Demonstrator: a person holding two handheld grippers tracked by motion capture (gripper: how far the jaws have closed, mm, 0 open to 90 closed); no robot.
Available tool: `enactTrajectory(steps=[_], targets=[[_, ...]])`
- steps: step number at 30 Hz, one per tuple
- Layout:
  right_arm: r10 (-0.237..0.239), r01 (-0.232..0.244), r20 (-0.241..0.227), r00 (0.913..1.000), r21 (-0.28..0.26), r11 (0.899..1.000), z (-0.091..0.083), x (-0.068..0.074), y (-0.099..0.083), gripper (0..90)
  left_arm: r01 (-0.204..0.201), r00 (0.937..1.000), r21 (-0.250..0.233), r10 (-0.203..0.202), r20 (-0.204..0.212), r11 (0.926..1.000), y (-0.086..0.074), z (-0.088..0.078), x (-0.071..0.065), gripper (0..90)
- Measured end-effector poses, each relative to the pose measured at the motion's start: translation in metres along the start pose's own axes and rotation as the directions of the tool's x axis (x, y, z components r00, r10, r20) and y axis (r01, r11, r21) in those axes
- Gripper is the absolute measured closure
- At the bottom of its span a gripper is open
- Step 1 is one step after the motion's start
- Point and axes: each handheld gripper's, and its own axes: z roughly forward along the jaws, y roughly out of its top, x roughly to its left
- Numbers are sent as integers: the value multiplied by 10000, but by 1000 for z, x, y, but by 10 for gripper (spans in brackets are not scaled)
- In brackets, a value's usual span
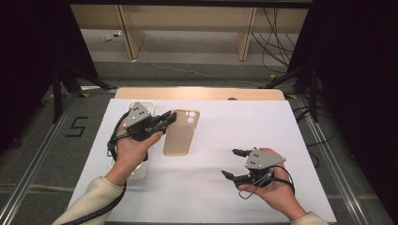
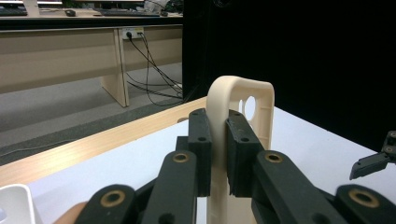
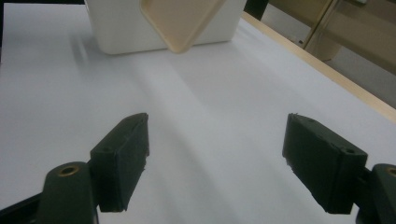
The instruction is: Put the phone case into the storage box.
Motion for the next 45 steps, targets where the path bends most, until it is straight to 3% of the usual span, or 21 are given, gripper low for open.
enactTrajectory(steps=[1, 5, 9, 11, 13, 16, 23, 24, 25, 45], targets=[[11, -11, 21, 10000, -8, 10000, -1, 0, -1, 241, 203, 9997, 94, -202, -105, 9998, 0, -2, -1, 820], [111, -111, 76, 9999, -12, 9999, -4, -1, -3, 241, 346, 9993, 88, -345, -122, 9994, -1, -4, 0, 820], [138, -137, 107, 9998, -50, 9999, -6, -2, -5, 240, 139, 9998, -2, -139, -122, 9999, 1, -5, 3, 819], [218, -218, 136, 9997, -42, 9998, -7, -2, -5, 239, 481, 9984, -25, -480, 315, 9988, 1, -5, 0, 820], [196, -195, 174, 9997, -79, 9998, -8, -3, -6, 237, 644, 9970, -41, -642, 422, 9979, 1, -5, 0, 819], [247, -245, 191, 9995, -94, 9997, -10, -3, -7, 237, 384, 9991, -101, -381, 207, 9992, 2, -7, 2, 820], [349, -346, 273, 9990, -100, 9993, -14, -4, -10, 234, 264, 9996, -168, -262, 106, 9995, 5, -8, 5, 819], [356, -354, 280, 9990, -96, 9993, -14, -4, -10, 234, 20, 9998, -187, -24, -194, 9998, 6, -9, 8, 819], [339, -335, 298, 9990, -117, 9994, -14, -5, -10, 234, -90, 9997, -227, 85, -241, 9997, 6, -10, 9, 820], [483, -477, 371, 9981, -160, 9987, -18, -5, -14, 233, -150, 9987, -359, 132, -499, 9992, 13, -19, 18, 820]])
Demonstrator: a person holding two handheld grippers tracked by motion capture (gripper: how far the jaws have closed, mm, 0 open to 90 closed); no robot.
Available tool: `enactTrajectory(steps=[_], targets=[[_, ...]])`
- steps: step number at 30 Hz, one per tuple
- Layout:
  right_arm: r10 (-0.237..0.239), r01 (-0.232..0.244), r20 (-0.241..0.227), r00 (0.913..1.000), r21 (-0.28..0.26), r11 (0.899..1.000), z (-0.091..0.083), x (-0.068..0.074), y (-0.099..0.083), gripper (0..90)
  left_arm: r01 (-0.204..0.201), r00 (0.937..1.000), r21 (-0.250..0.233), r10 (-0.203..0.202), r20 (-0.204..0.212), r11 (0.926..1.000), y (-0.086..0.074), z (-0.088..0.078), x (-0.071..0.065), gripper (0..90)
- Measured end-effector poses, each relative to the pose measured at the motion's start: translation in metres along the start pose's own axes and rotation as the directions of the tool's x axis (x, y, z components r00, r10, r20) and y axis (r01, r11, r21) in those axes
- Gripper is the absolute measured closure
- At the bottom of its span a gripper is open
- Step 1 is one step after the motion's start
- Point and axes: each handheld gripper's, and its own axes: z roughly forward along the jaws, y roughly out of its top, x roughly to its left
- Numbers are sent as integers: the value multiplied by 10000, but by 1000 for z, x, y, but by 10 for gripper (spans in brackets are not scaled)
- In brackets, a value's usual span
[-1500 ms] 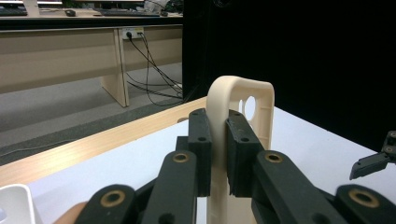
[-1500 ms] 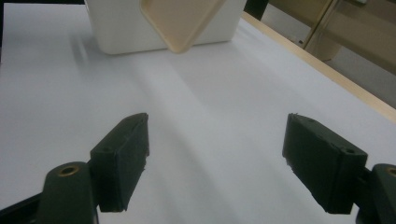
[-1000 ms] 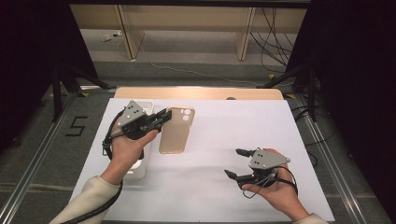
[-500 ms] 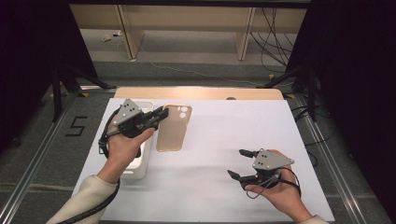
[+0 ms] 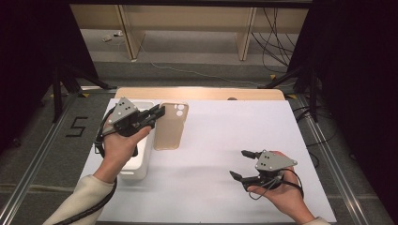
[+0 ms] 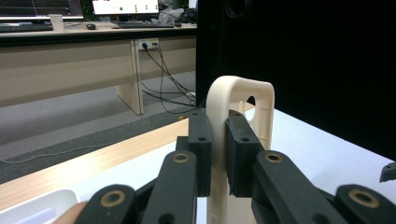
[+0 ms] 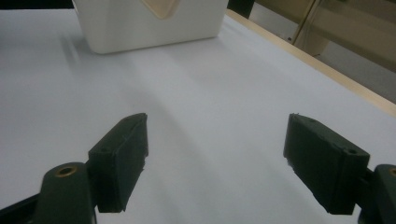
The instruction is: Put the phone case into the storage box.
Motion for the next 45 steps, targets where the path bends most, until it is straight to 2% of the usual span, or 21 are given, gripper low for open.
enactTrajectory(steps=[45], targets=[[48, -48, 39, 10000, 29, 10000, 0, 0, -1, 233, -161, 9989, -189, 153, -436, 9997, 10, -12, 16, 820]])
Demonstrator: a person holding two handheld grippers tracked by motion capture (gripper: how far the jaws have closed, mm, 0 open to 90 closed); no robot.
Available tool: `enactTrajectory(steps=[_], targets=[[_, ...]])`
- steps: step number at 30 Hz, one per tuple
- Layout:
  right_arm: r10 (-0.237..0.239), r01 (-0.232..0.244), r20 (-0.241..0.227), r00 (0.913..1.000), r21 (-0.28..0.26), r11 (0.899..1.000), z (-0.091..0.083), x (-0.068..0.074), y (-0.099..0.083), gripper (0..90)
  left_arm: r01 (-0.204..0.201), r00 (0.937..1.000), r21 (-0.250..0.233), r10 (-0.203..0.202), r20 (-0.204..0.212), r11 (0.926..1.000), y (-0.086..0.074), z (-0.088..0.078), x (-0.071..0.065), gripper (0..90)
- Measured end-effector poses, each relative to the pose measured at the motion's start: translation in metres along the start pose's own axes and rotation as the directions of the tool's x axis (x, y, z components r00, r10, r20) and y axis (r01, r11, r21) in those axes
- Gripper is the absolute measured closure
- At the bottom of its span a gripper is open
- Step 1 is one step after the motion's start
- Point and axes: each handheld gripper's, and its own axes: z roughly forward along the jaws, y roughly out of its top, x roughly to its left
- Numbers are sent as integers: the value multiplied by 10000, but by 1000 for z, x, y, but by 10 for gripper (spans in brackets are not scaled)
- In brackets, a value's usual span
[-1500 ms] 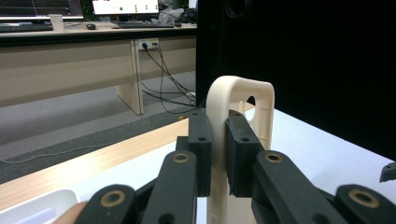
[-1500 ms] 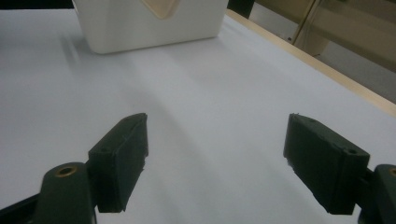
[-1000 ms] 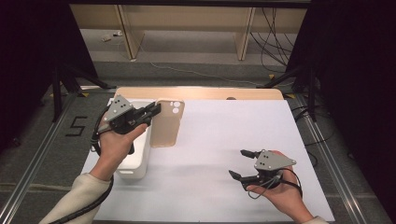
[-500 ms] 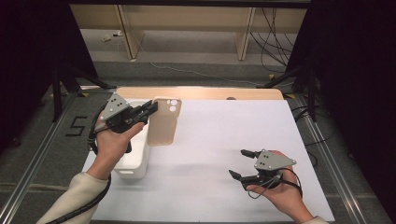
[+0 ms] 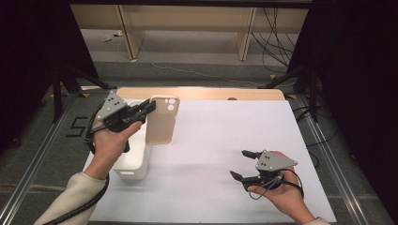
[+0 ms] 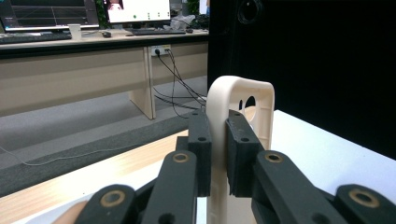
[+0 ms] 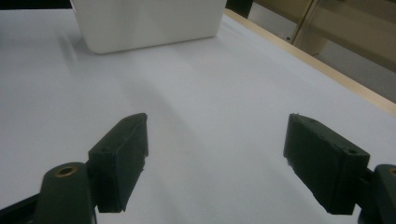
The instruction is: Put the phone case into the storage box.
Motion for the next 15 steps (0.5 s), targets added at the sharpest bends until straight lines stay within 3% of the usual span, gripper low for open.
enactTrajectory(steps=[15], targets=[[-13, 13, -19, 10000, 31, 10000, 0, 0, 0, 233, -53, 9999, -11, 53, -130, 10000, 2, -3, 6, 819]])
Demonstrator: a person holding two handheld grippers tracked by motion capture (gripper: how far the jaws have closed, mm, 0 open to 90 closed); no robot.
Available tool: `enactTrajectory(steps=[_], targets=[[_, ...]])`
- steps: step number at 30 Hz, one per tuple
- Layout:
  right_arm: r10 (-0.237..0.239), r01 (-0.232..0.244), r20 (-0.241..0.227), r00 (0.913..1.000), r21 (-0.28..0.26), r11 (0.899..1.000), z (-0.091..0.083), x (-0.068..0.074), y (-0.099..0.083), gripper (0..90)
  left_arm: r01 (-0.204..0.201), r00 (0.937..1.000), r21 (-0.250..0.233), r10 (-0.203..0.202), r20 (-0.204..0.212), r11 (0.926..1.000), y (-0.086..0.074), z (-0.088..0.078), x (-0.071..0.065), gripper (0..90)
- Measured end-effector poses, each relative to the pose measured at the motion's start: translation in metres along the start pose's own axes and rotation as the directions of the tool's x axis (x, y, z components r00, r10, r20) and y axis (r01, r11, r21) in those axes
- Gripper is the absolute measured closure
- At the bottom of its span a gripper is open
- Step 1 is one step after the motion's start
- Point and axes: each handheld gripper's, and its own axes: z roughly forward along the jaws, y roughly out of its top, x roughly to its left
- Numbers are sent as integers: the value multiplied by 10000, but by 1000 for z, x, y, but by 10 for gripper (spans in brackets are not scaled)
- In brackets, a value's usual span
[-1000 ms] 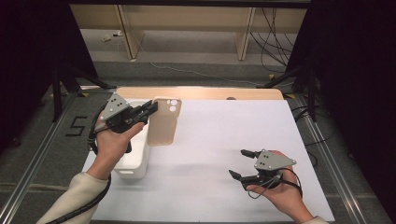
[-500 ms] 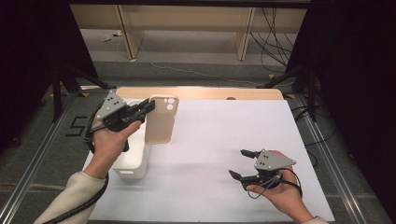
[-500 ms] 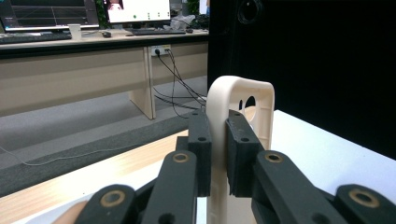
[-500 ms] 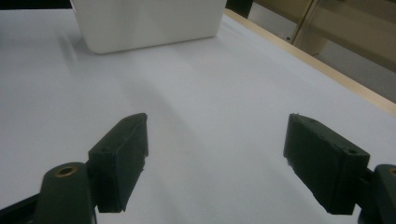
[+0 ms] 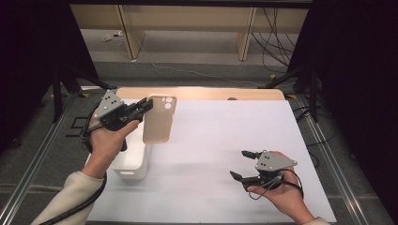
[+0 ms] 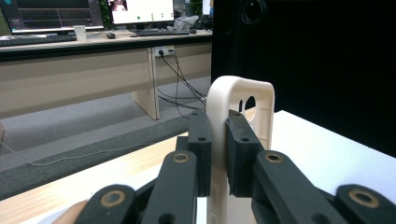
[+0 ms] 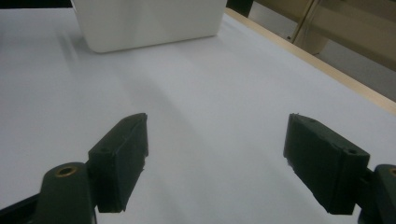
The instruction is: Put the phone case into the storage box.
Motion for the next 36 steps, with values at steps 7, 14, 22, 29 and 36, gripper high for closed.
enactTrajectory(steps=[7, 14, 22, 29, 36], targets=[[9, -9, 2, 10000, -8, 10000, 0, 0, 0, 234, -16, 10000, -15, 16, -67, 10000, 1, -2, 3, 819], [2, -2, 4, 10000, -5, 10000, 0, 0, 0, 233, -42, 9999, -14, 42, -161, 10000, 2, -3, 7, 819], [6, -6, 2, 10000, -7, 10000, 0, 0, 0, 234, -87, 9997, -61, 86, -216, 9999, 3, -4, 11, 819], [-5, 5, 1, 10000, 1, 10000, 0, 0, 0, 234, -83, 9996, -43, 82, -280, 10000, 2, -6, 14, 819], [-3, 3, -4, 10000, 18, 10000, 0, 0, 0, 234, -70, 9994, -45, 68, -337, 10000, 3, -7, 17, 819]])
